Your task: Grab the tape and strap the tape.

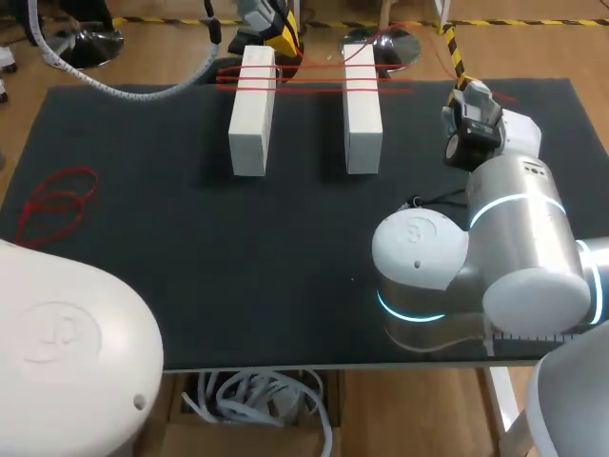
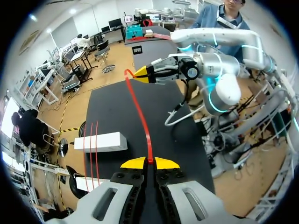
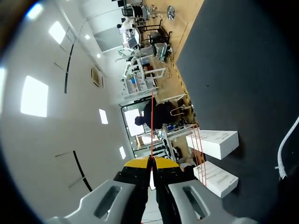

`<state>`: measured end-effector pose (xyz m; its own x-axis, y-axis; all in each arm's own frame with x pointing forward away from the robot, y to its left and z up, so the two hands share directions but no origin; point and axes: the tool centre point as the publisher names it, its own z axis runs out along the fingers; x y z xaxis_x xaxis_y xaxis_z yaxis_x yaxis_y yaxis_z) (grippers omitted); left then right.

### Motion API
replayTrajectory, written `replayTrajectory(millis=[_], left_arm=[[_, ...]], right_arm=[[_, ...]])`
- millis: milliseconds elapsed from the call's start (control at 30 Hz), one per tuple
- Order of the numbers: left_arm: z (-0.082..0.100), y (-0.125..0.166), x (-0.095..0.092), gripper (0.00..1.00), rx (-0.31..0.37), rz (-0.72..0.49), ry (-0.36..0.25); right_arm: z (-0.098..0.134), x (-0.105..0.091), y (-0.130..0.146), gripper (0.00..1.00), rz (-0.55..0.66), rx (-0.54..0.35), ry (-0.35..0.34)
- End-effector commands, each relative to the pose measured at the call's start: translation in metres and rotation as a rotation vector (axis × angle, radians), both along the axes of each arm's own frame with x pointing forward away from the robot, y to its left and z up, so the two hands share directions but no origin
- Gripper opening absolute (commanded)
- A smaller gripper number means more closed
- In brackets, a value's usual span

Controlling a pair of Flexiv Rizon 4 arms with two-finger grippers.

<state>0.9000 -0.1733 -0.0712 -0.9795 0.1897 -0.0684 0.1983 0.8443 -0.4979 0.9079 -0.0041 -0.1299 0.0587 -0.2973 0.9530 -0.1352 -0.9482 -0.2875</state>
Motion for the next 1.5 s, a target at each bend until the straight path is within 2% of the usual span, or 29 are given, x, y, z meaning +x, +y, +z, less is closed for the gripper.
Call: replayTrajectory(millis=[33,800,833,867,967,1033,1200,1333,1400,1500], left_arm=[[0.0,-0.001,0.002,0.0,0.007,-0.002,0.003],[0.0,-0.001,0.002,0.0,0.007,-0.002,0.003],[0.0,-0.001,0.002,0.0,0.007,-0.002,0.003],[0.0,-0.001,0.002,0.0,0.007,-0.002,0.003],[0.0,-0.001,0.002,0.0,0.007,-0.002,0.003],[0.0,-0.001,0.002,0.0,0.007,-0.002,0.003],[0.0,-0.001,0.002,0.0,0.007,-0.002,0.003],[0.0,-0.001,0.002,0.0,0.007,-0.002,0.003],[0.0,-0.001,0.002,0.0,0.007,-0.002,0.003],[0.0,-0.001,0.002,0.0,0.007,-0.002,0.003]], right_arm=[[0.003,0.0,0.0,0.0,-0.001,-0.002,0.008],[0.003,0.0,0.0,0.0,-0.001,-0.002,0.008],[0.003,-0.001,-0.003,0.0,0.009,-0.043,0.036],[0.004,-0.002,-0.006,0.0,0.036,-0.135,0.041],[0.014,-0.006,-0.019,0.0,0.084,-0.33,0.027],[0.02,-0.009,-0.033,0.0,0.136,-0.551,0.005],[0.045,-0.011,-0.047,0.0,0.285,-0.898,-0.102],[0.067,-0.007,-0.044,0.0,0.31,-1.015,-0.118],[0.076,-0.006,-0.039,0.0,0.302,-1.024,-0.127],[0.076,-0.006,-0.039,0.0,0.302,-1.024,-0.127]])
